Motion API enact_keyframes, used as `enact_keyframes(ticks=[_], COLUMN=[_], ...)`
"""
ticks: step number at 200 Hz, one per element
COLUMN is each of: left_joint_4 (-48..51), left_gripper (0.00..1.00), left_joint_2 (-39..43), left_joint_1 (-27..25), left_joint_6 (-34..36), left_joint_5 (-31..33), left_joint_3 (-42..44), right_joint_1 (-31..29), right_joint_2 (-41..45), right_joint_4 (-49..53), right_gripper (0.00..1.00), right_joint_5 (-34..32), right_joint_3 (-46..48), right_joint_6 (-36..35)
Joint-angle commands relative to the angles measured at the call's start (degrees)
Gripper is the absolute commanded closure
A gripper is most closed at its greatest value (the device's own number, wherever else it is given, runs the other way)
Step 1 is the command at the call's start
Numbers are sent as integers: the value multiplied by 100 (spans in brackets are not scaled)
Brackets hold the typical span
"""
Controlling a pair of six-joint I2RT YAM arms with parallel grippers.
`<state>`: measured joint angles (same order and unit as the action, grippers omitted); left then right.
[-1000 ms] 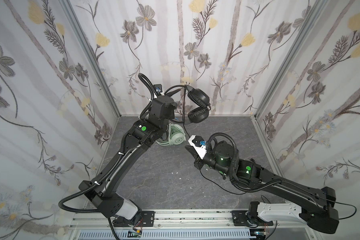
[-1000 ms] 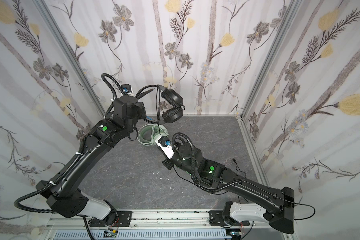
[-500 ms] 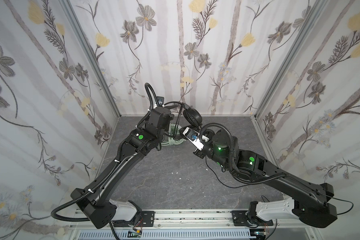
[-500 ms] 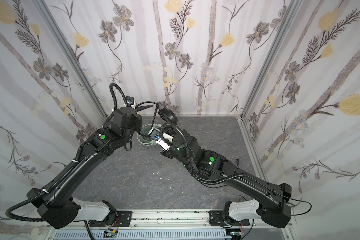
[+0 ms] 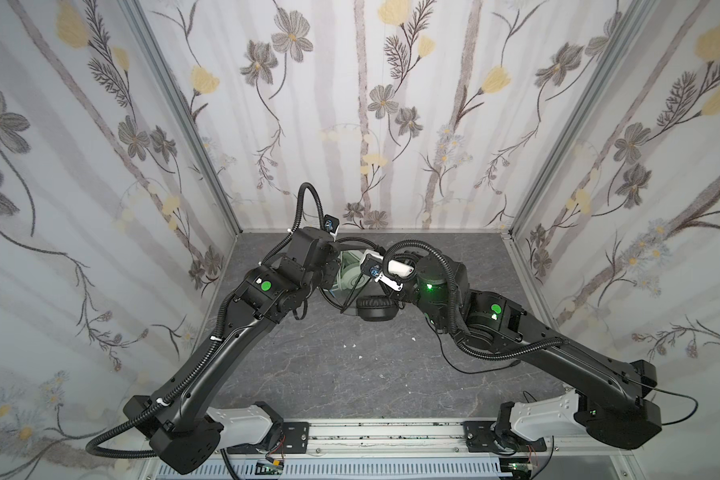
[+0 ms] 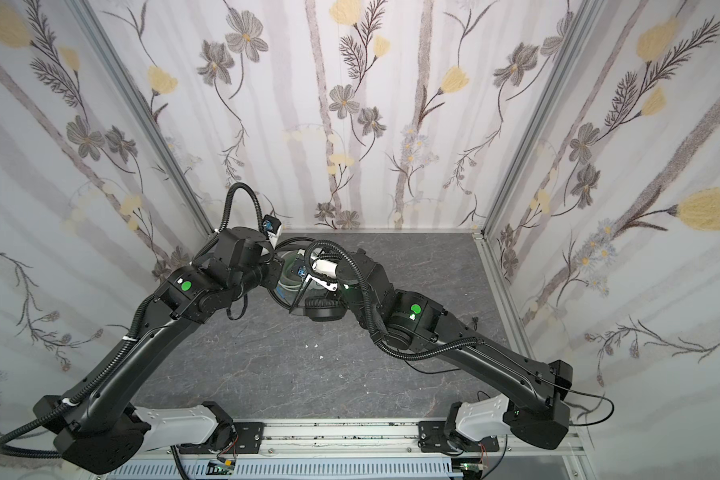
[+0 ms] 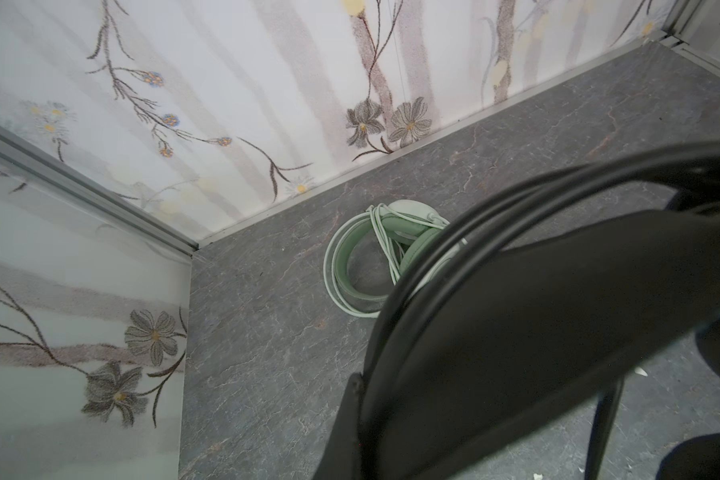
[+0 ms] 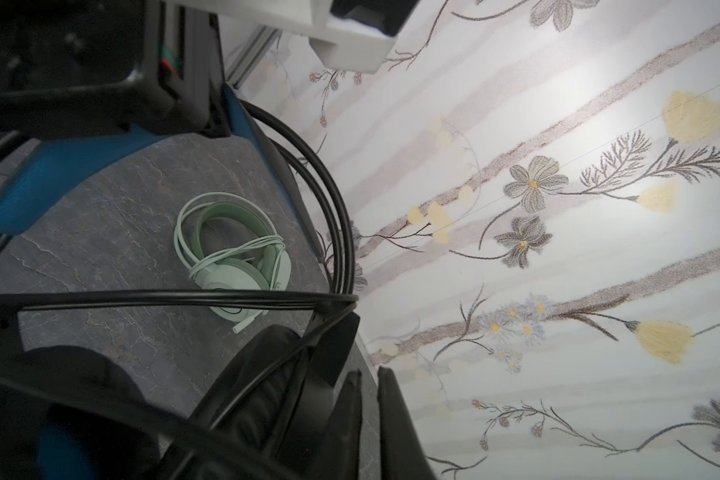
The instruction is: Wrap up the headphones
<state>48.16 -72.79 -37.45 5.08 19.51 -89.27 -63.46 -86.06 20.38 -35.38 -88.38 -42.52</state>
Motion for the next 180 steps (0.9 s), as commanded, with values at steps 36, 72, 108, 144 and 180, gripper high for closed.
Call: enact_keyframes(ticks=[36, 72, 108, 144, 180], left_joint_4=[143, 89, 85, 100, 78], left_gripper=[100, 100, 100, 100, 100], left_joint_2=[36, 202, 257, 275, 299], left_joint_1=[-98, -174, -205, -232, -229], left_joint_6=[174, 161, 118, 73, -24], left_joint_5=[-833, -826, -852, -962, -953], left_joint_3=[-94, -117, -160, -264, -370], right_joint_1=[301, 722, 1100, 1315, 1552], right_joint_2=[-71, -65, -85, -219, -237], right_joint_4=[-183, -192, -316, -405, -494], right_gripper=[86, 86, 86, 86, 86], right_joint_5=[-222, -37, 239, 463, 717], right_joint_3=[-65, -61, -5, 49, 208], right_joint_6=[-129, -11, 188, 382, 701])
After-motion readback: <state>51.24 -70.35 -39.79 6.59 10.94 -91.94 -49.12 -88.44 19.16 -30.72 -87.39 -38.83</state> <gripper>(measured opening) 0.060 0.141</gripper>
